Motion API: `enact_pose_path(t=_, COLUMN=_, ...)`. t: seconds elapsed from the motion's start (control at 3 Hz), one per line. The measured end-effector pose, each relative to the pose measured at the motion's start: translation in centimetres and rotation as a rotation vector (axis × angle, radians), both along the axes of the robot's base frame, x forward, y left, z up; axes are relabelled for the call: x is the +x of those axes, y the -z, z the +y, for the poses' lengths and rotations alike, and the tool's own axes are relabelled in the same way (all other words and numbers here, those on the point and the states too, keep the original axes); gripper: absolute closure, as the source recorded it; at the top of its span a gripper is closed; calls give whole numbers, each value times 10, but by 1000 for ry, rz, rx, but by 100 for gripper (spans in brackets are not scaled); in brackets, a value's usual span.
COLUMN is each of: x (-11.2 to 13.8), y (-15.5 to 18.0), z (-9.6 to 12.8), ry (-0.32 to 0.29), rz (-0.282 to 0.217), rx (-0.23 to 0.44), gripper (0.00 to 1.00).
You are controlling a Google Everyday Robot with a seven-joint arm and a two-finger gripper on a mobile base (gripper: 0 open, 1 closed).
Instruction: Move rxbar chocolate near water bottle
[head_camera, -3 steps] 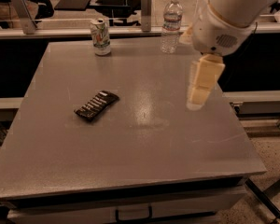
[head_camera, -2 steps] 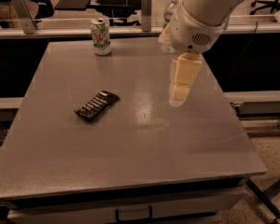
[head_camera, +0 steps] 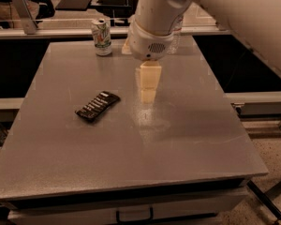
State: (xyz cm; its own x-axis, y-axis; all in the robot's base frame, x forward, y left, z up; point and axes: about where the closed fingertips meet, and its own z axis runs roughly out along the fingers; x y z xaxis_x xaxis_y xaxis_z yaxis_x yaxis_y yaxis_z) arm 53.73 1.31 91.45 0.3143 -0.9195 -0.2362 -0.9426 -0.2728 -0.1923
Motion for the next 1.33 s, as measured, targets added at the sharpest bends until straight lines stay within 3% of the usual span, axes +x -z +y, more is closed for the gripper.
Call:
enact_pose_path(t=0.67, x=2, y=36, z=49, ry=-130, rz=29, rx=-49, gripper=0)
enact_pose_path(t=1.33, x=2, y=67, z=79, ry=-235, rz=52, rx=-113, gripper=0)
